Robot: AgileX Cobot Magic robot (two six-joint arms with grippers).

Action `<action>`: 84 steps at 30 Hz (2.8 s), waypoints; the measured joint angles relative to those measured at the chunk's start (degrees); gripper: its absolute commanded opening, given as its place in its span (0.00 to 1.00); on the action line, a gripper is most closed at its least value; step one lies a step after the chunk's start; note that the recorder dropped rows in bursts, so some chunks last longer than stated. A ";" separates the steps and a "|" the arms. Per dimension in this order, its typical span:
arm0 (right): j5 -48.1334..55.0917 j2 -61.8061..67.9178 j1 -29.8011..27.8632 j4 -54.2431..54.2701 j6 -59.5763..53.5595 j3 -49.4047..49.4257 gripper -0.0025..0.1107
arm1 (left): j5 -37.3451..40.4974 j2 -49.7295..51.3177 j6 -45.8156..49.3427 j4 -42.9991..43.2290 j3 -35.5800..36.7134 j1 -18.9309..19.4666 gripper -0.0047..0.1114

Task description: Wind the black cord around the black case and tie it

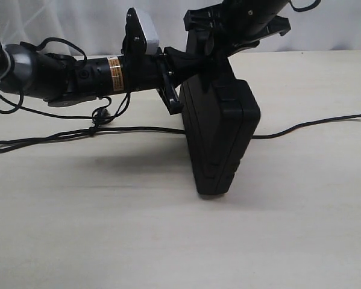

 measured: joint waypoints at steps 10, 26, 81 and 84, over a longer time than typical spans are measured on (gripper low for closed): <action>0.22 0.00 0.00 -0.23 1.01 0.00 0.06 | -0.35 0.00 0.00 0.61 0.00 0.00 0.04; 1.77 -1.80 0.10 -12.53 15.25 0.24 0.06 | 2.81 0.43 -1.23 4.17 0.23 0.00 0.04; 6.34 -0.71 0.10 -9.82 13.77 -0.11 0.35 | 5.83 0.43 -1.58 10.16 0.36 -0.10 0.04; 6.10 -0.84 0.10 -9.82 13.67 -0.11 0.35 | 5.83 0.43 -1.58 10.16 0.36 -0.10 0.04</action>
